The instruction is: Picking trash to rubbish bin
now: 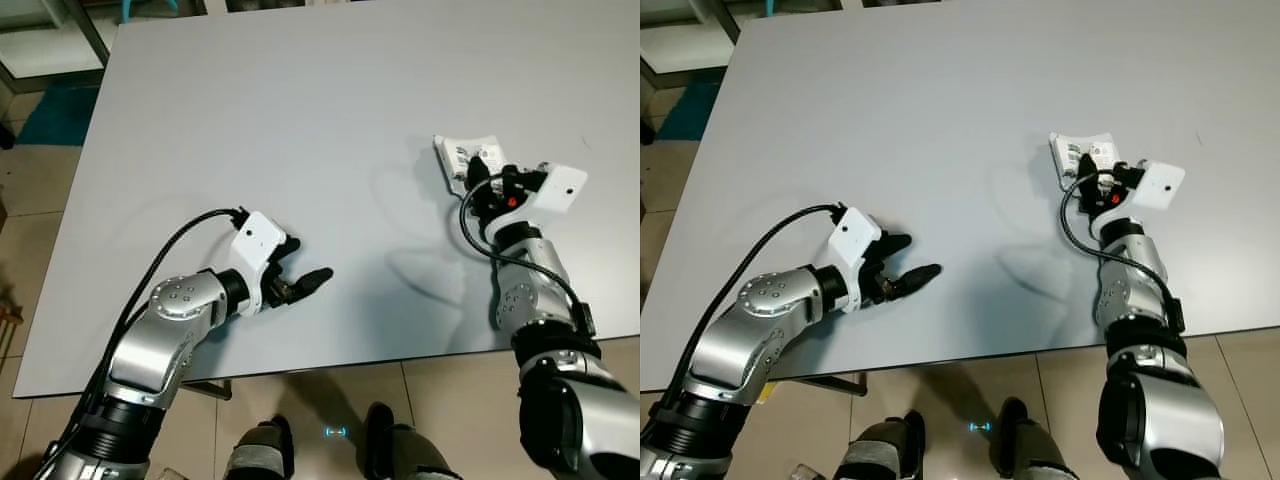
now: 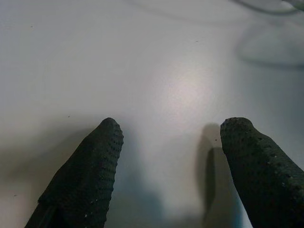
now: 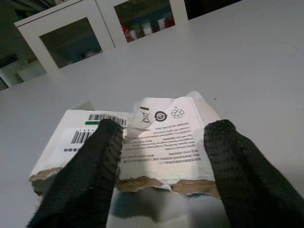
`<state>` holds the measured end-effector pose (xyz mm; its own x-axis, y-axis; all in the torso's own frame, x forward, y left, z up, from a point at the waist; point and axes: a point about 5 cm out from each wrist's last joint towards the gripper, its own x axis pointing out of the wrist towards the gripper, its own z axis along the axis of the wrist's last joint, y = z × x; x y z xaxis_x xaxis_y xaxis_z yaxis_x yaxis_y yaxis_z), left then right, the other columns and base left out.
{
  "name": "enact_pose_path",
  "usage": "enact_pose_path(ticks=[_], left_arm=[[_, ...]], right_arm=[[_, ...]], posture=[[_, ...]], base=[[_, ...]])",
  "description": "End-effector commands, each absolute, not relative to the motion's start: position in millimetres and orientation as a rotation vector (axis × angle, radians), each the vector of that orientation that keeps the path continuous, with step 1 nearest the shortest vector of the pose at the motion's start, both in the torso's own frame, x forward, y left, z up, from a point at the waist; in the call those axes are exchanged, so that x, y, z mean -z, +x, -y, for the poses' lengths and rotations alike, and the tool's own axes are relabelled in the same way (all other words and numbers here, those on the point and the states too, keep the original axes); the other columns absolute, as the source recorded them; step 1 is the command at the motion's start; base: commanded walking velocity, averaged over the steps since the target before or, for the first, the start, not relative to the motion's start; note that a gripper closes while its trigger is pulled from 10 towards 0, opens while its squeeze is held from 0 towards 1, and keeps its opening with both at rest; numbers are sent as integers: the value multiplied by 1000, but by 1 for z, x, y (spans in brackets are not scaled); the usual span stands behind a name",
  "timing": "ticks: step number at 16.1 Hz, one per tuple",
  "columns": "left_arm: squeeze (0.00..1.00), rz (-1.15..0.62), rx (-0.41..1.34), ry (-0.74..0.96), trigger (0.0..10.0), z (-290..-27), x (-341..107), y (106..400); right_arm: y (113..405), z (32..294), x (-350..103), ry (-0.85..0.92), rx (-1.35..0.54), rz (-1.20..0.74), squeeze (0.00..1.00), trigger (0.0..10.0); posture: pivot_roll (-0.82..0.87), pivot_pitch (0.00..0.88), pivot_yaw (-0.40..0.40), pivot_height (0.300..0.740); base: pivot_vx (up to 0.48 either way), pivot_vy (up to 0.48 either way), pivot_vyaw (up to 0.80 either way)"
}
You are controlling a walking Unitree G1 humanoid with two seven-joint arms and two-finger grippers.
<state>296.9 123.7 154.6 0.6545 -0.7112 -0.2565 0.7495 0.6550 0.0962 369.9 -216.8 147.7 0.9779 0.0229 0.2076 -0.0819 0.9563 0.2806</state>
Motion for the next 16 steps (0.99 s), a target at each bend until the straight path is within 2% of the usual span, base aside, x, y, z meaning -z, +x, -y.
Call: enact_pose_path(ticks=[1, 5, 7, 8, 9, 16], left_arm=[[0, -312, 817, 205, 10000, -130, -134, 295], [0, -315, 823, 203, 10000, -128, -133, 295], [0, -319, 828, 202, 10000, -127, -131, 295], [0, -322, 831, 200, 10000, -126, -130, 295], [0, -322, 831, 200, 10000, -126, -130, 295], [0, -315, 838, 187, 10000, -119, -127, 301]], right_arm=[[341, 205, -73, 378, -34, -75, 0, 0], [325, 204, -57, 376, -47, -103, 0, 0], [310, 200, -44, 348, -70, -129, 0, 0], [292, 196, -39, 307, -109, -133, 0, 0], [292, 196, -39, 307, -109, -133, 0, 0], [201, 182, -45, 255, -129, -167, 0, 0]], posture=[[392, 316, 74, 740], [380, 312, 70, 740], [369, 310, 68, 740], [356, 306, 61, 740], [356, 306, 61, 740], [304, 275, 46, 740]], base=[[0, 0, 0], [0, 0, 0], [0, 0, 0], [0, 0, 0], [0, 0, 0], [0, 0, 0]])
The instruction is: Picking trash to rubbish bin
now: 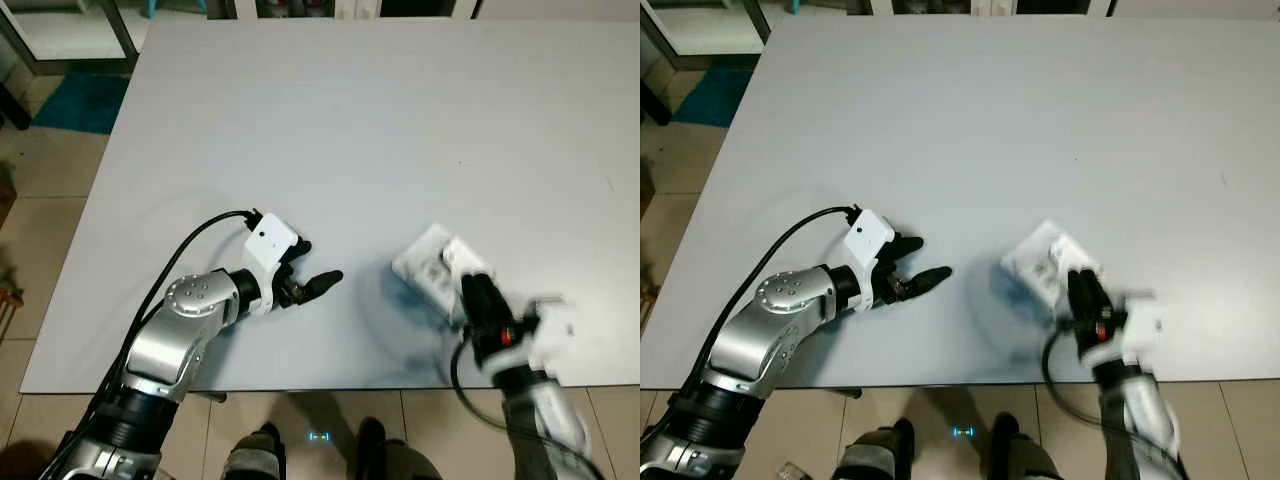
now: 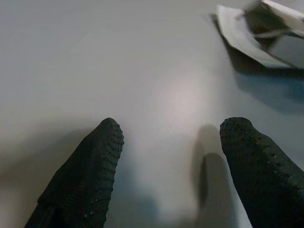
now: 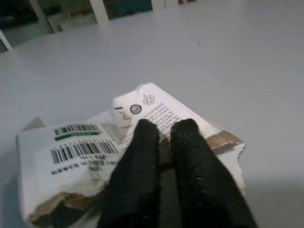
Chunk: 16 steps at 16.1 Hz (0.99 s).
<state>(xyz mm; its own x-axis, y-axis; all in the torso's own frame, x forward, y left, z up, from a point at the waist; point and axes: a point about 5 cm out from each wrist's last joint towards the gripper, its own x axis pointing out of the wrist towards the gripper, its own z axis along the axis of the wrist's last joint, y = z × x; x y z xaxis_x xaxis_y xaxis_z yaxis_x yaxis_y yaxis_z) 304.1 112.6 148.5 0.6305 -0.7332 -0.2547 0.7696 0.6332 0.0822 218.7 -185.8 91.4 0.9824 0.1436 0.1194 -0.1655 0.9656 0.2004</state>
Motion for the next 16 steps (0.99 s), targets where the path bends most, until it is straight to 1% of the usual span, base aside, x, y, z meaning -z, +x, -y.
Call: enact_pose_path(ticks=[1, 4, 7, 8, 9, 10, 11, 14, 16], left_arm=[[0, -312, 838, 185, 10000, -118, -126, 303], [0, -302, 843, 173, 10000, -113, -126, 306], [0, -299, 849, 159, 10000, -107, -126, 308], [0, -293, 847, 154, 10000, -106, -126, 309], [0, -285, 840, 151, 10000, -106, -127, 311], [0, -283, 837, 150, 10000, -106, -127, 312], [0, -283, 837, 151, 10000, -106, -127, 312], [0, -284, 831, 153, 10000, -109, -127, 313], [0, -282, 832, 149, 10000, -108, -127, 314]], right_arm=[[194, 182, -47, 254, -110, -169, 0, 0], [187, 183, -58, 254, -45, -148, 0, 0], [195, 180, -74, 227, -33, -107, 0, 0], [199, 179, -81, 194, -23, -83, 0, 0], [206, 181, -90, 122, 11, -51, 0, 7373], [209, 182, -97, 103, 22, -27, 0, 10000], [210, 182, -100, 93, 24, -18, 1000, 10000], [203, 181, -106, -63, -27, -34, 1000, 10000], [200, 187, -115, -169, -40, -25, 1000, 10000]], posture=[[291, 265, 46, 740], [276, 250, 50, 740], [267, 245, 54, 740], [263, 244, 56, 740], [263, 244, 56, 740], [263, 244, 56, 740], [260, 245, 61, 740], [261, 246, 61, 740], [253, 243, 63, 740]], base=[[0, 0, 0], [0, 0, 0], [0, 0, 0], [0, 0, 0], [0, 0, 0], [0, 0, 0], [0, 0, 0], [0, 0, 0], [0, 0, 0]])
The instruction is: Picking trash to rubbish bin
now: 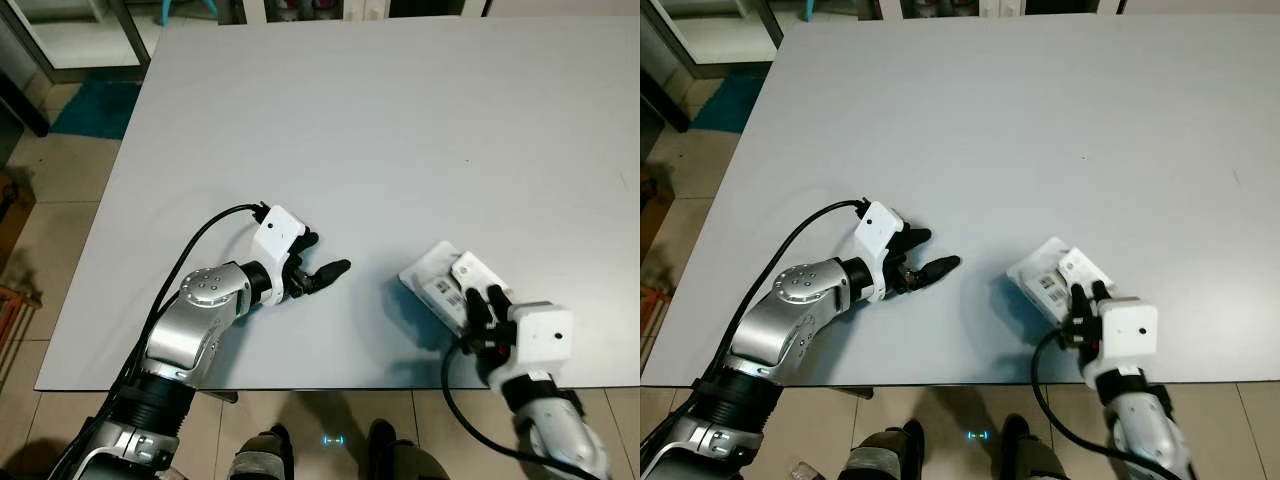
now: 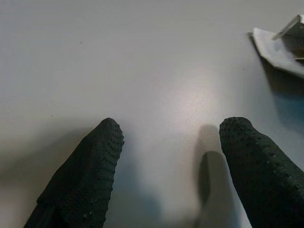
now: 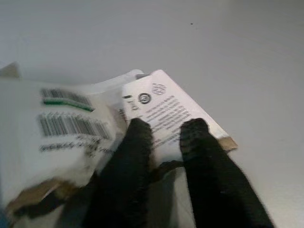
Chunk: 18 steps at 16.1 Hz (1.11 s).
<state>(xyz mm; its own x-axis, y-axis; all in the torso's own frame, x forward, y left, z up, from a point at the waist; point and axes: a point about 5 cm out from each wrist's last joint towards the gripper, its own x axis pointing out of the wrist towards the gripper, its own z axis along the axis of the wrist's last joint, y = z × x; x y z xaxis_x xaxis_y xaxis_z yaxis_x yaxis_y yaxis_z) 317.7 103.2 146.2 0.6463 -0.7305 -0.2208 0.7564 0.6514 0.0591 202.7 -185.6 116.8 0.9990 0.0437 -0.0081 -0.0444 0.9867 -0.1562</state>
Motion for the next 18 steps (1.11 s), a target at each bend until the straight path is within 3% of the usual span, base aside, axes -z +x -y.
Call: enact_pose_path(ticks=[1, 7, 18], left_arm=[[0, -280, 835, 147, 10000, -108, -127, 314], [0, -274, 849, 141, 10000, -103, -127, 317], [0, -272, 851, 142, 10000, -102, -127, 317]], right_arm=[[200, 189, -121, -192, -43, -10, 1000, 10000], [207, 194, -147, -288, -91, 55, 1000, 10000], [216, 182, -154, -270, -146, 75, 1000, 10000]], posture=[[253, 243, 63, 740], [237, 237, 64, 740], [244, 234, 63, 740]], base=[[0, 0, 0], [0, 0, 0], [0, 0, 0]])
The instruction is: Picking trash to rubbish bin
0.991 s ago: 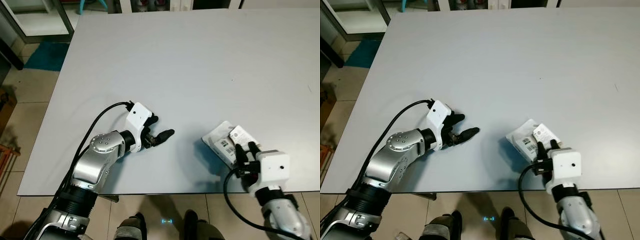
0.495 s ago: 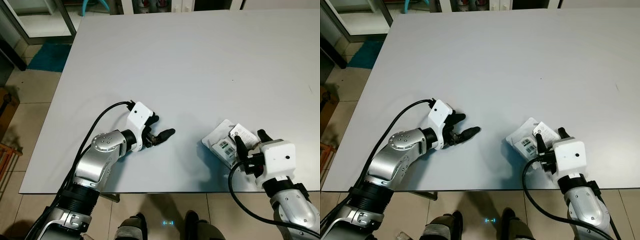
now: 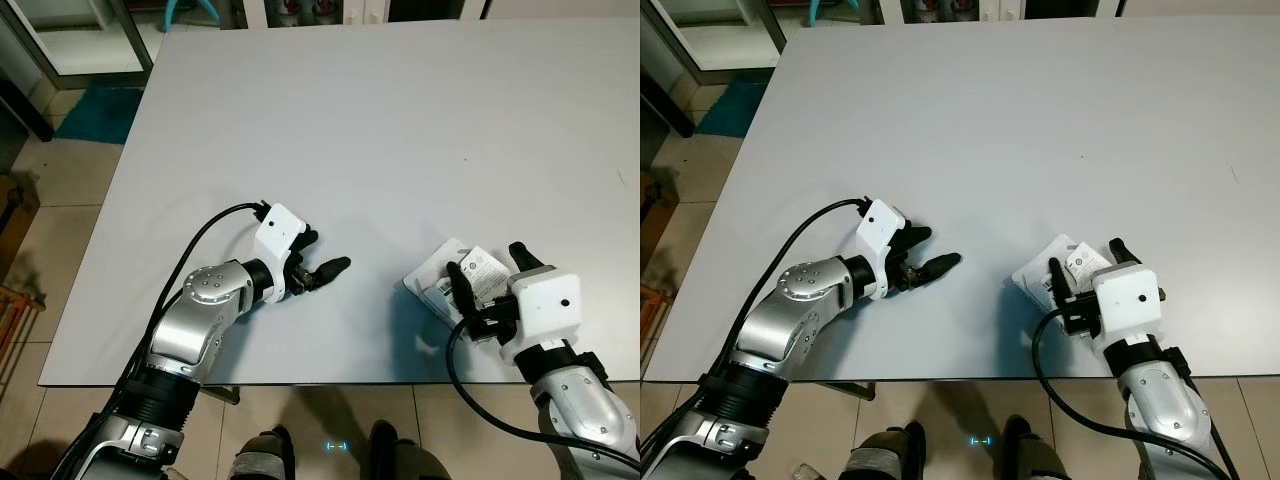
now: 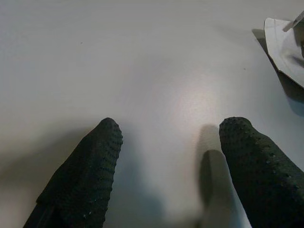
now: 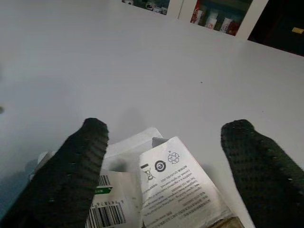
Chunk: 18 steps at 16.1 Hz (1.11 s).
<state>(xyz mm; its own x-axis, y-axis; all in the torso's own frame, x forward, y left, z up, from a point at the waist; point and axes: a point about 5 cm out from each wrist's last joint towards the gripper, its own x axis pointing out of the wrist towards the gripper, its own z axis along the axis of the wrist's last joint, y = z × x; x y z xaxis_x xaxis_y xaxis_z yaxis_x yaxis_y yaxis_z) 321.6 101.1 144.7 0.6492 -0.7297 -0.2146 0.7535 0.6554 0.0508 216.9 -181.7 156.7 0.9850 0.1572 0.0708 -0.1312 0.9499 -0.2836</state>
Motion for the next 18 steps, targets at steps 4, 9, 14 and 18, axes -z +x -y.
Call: enact_pose_path(ticks=[4, 9, 14, 18], left_arm=[[0, -275, 853, 149, 10000, -104, -126, 317], [0, -273, 848, 152, 10000, -105, -126, 318], [0, -270, 857, 144, 10000, -99, -124, 319], [0, -268, 855, 133, 10000, -96, -123, 319]], right_arm=[[226, 163, -165, -257, -215, 118, 1000, 10000], [221, 159, -169, -396, -314, 74, 1000, 10000], [214, 167, -188, -492, -344, 67, 1000, 10000], [213, 168, -201, -525, -403, 79, 1000, 10000]], posture=[[250, 230, 64, 740], [248, 226, 60, 740], [222, 215, 48, 740], [214, 213, 36, 740]], base=[[0, 0, 0], [0, 0, 0], [0, 0, 0], [0, 0, 0]])
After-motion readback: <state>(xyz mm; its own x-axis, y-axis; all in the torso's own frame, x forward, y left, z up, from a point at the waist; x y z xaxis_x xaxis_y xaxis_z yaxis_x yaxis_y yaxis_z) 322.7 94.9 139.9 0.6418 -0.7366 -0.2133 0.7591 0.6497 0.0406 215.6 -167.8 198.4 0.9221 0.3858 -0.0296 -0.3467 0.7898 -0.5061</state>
